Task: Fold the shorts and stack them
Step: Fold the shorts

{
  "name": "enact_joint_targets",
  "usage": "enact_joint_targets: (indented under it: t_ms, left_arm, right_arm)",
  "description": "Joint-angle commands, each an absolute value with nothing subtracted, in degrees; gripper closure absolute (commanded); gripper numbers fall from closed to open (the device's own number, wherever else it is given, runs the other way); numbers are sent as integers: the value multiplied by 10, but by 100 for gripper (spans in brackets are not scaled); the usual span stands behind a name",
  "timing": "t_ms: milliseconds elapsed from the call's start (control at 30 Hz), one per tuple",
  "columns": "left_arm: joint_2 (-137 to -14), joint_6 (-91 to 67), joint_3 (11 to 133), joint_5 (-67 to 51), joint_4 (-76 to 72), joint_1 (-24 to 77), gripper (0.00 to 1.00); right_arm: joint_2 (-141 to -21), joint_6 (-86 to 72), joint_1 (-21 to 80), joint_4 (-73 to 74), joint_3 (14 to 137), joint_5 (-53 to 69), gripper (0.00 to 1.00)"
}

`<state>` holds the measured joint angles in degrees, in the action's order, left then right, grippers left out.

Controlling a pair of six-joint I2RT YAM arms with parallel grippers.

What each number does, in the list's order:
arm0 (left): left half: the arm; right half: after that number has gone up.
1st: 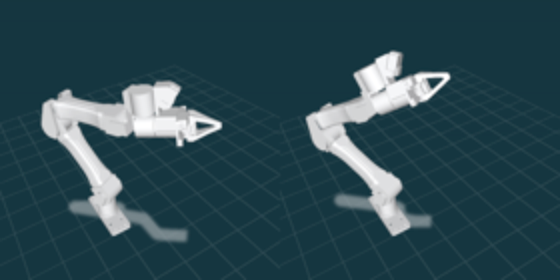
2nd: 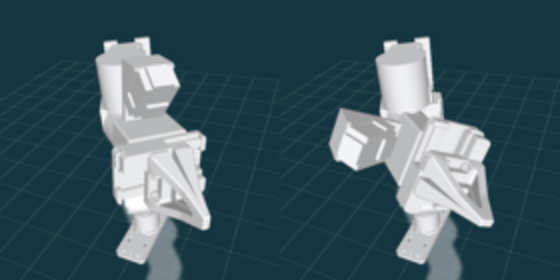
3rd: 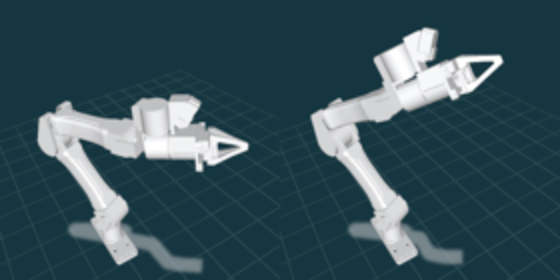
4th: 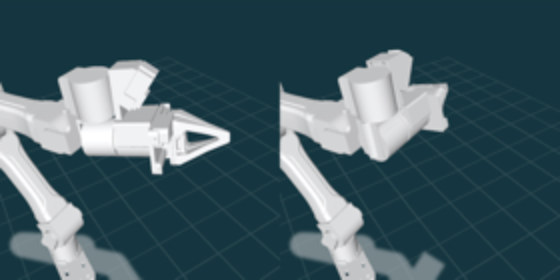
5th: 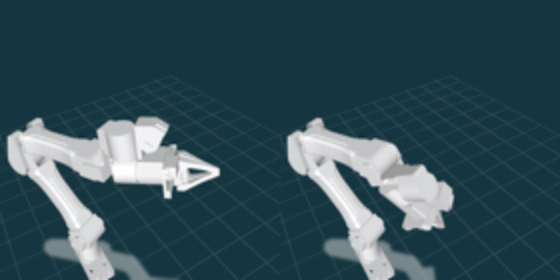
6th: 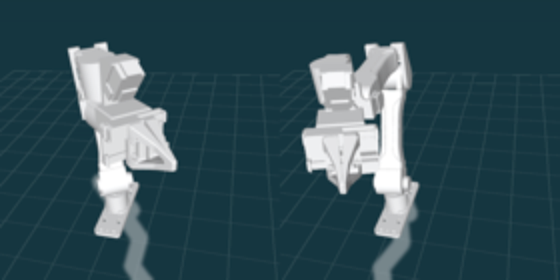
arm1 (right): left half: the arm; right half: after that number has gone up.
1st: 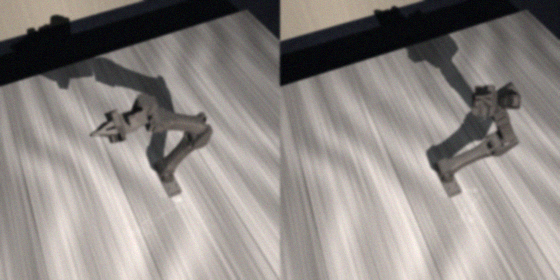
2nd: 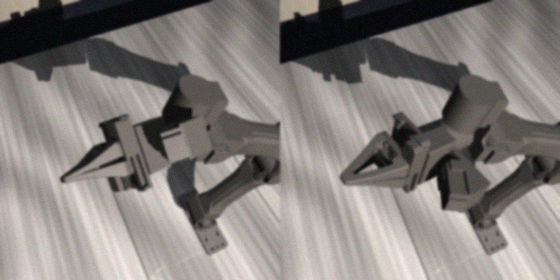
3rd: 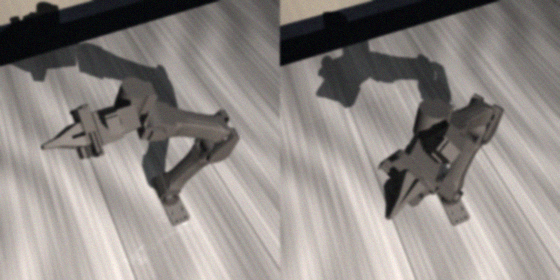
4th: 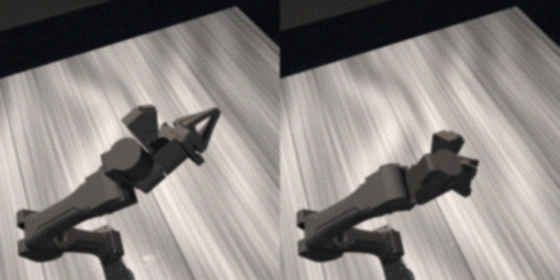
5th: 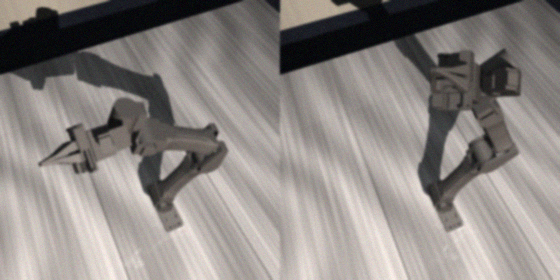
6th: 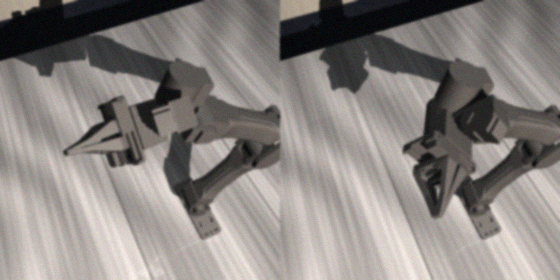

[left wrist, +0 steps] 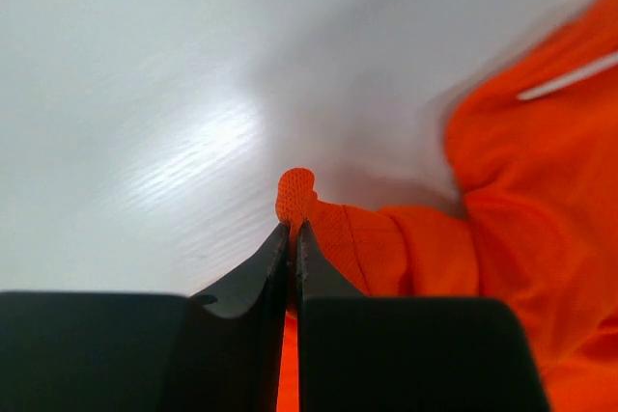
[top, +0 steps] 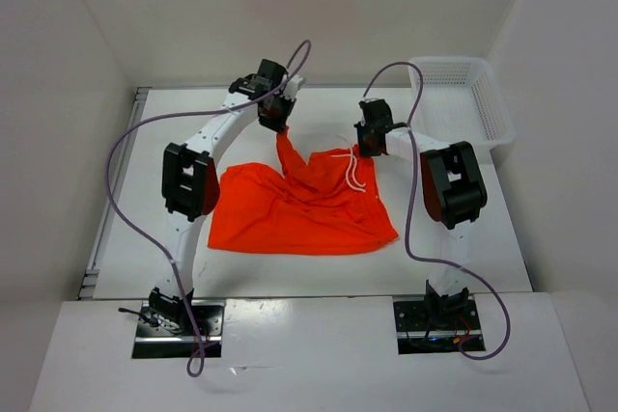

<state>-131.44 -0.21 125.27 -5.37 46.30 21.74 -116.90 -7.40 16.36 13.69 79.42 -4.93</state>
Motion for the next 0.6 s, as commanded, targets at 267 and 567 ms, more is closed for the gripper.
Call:
enact_joint_targets:
  t_ms: [267, 567]
  left_arm:
    - [-1191, 0, 1272, 72, 480, 112, 87]
    - [-1041, 0, 1031, 18, 497, 104, 87]
  right_arm:
    - [-1013, 128, 156, 163, 815, 74, 100]
    - [-888, 322, 164, 272, 728, 206, 100]
